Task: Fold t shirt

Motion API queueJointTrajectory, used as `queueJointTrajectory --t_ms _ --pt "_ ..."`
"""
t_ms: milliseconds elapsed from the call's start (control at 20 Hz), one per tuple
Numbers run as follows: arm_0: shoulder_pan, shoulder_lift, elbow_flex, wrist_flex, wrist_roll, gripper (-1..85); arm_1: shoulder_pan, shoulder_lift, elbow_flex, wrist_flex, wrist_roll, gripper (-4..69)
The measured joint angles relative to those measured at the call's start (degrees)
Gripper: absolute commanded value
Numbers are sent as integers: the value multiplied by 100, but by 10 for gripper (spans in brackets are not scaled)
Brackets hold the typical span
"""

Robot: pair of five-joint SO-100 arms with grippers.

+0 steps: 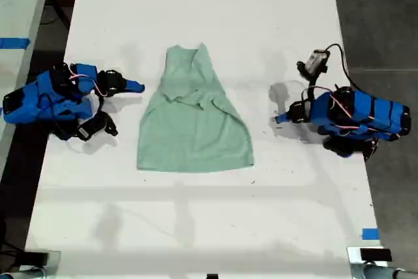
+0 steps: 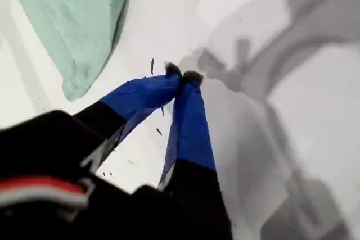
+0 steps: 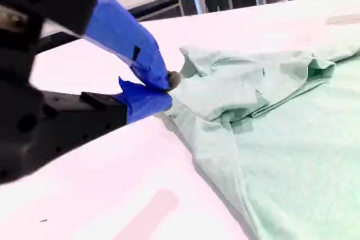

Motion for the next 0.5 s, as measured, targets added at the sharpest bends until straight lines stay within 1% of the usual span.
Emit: queueJointTrajectory --t_ms 50,100,150,200,250,400,450,500 --pt "0 0 0 0 0 -3 0 -9 0 9 18 12" --pt "0 0 0 0 0 -3 -211 -229 -88 237 334 12" --pt "0 0 0 0 0 -3 -677 -712 -519 308 888 12" --pt "0 0 0 0 0 -3 -826 -993 -1011 378 1310 12" --pt "0 0 0 0 0 -3 -844 -1582 -1512 246 1529 12" --pt "0 0 0 0 0 -3 -1116 -4061 -3076 -167 1564 15" --pt "0 0 0 0 0 -3 -1143 -4869 -3560 -308 1564 25" --pt "0 0 0 0 0 -3 -1213 -5599 -3981 -431 1564 84"
